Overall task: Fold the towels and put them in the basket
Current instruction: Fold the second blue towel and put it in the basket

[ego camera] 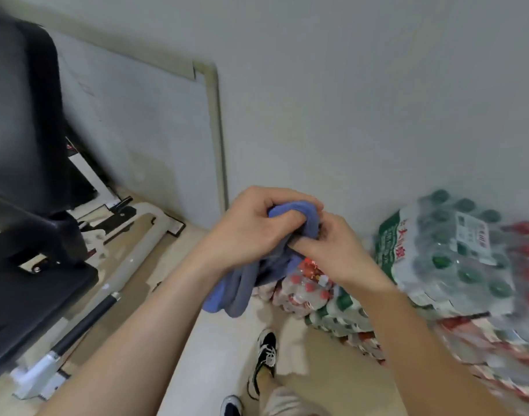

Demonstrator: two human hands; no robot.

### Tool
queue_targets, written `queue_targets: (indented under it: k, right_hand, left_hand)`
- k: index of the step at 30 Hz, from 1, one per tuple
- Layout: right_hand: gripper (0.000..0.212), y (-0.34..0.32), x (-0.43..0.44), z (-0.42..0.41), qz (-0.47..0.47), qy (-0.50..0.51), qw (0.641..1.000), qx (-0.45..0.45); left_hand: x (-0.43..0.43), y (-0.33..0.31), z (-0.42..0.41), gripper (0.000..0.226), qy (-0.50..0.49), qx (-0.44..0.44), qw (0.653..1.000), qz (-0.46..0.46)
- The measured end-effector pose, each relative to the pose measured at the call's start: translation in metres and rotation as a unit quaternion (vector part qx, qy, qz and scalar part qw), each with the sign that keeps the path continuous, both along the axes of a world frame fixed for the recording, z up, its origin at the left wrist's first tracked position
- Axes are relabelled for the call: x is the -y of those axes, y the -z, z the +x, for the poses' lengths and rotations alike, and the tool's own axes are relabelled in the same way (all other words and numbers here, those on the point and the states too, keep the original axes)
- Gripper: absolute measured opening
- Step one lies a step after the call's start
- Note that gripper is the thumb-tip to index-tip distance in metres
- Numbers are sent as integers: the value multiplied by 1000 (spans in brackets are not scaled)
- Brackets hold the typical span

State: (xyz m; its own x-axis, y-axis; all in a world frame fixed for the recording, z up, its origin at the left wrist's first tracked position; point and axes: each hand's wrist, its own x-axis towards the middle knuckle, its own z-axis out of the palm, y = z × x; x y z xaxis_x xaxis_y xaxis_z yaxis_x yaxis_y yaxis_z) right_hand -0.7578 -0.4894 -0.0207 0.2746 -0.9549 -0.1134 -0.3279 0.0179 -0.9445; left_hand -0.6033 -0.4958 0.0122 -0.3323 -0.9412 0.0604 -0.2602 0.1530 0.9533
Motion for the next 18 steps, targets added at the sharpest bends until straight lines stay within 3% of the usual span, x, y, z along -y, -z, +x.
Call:
queue_targets:
  k: [3,6,8,10,13,15,18]
  right_hand:
    - [8,-2,-24,-40,0,66,998,-15]
    - [30,-18,-33,-96,18,85,996,-14]
    - [45,-34,-36,-140,58,77,995,34]
    - [50,-52,-40,-187,109,56,982,142]
    - [33,-72,-38,-257,110,81,961,240]
    - [22,-81,-29,-304,53,144,970,190]
    - [22,-91,-7,-383,-76,249,965,3]
  left_hand:
    - [2,-4,-28,21,-30,3,999,-36]
    - [8,-16,-65,44,-82,-25,995,44]
    - [13,-25,-93,40,-89,-54,987,119]
    - [21,-28,-122,28,-24,-68,979,189]
    - [34,-24,-178,30,128,-42,955,262]
    - [42,-25,-223,35,188,32,950,247]
    - [66,-33,-297,34,159,115,969,147]
